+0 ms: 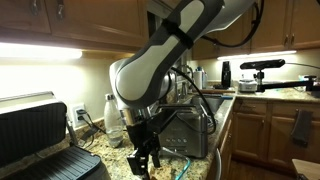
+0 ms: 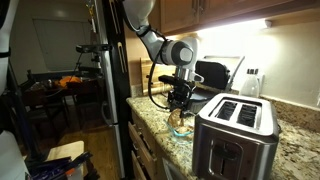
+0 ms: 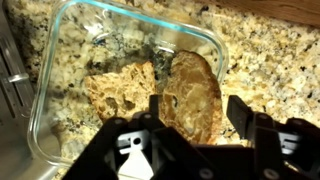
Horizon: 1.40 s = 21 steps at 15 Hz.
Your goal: Put one slice of bread inside the toaster
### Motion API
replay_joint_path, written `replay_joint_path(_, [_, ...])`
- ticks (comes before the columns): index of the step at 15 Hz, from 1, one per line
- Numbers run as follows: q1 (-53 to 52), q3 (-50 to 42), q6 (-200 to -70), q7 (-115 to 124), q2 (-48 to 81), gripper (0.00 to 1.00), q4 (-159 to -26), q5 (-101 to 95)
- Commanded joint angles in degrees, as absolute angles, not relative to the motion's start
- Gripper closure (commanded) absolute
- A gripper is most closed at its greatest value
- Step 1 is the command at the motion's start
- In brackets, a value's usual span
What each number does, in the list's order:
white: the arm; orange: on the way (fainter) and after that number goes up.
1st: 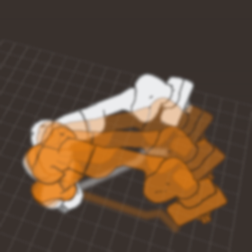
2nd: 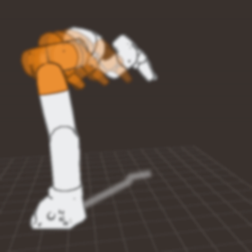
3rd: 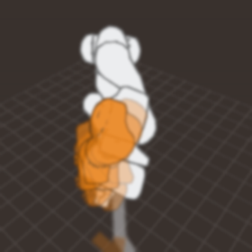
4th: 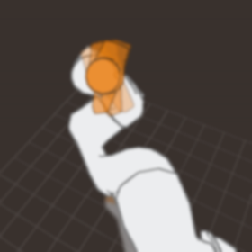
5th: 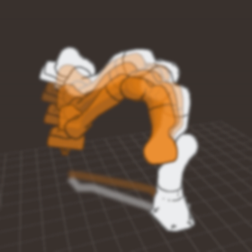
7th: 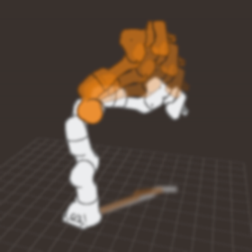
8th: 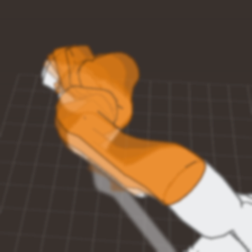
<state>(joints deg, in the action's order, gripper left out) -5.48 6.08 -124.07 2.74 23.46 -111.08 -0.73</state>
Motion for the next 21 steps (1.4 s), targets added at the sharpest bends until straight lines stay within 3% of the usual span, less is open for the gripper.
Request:
replay_joint_path(1, [-6.14,5.31,-123.61,3.97,23.78,0.58,-110.21,-0.39])
replay_joint_path(6, [-6.14,5.24,-123.53,4.03,24.02,0.90,-109.81,-0.38])
replay_joint_path(8, [-6.14,5.20,-123.51,4.07,24.13,0.95,-109.71,-0.40])
replay_joint_path(21, [-5.17,2.53,-127.88,5.18,19.29,0.92,-113.36,-1.16])
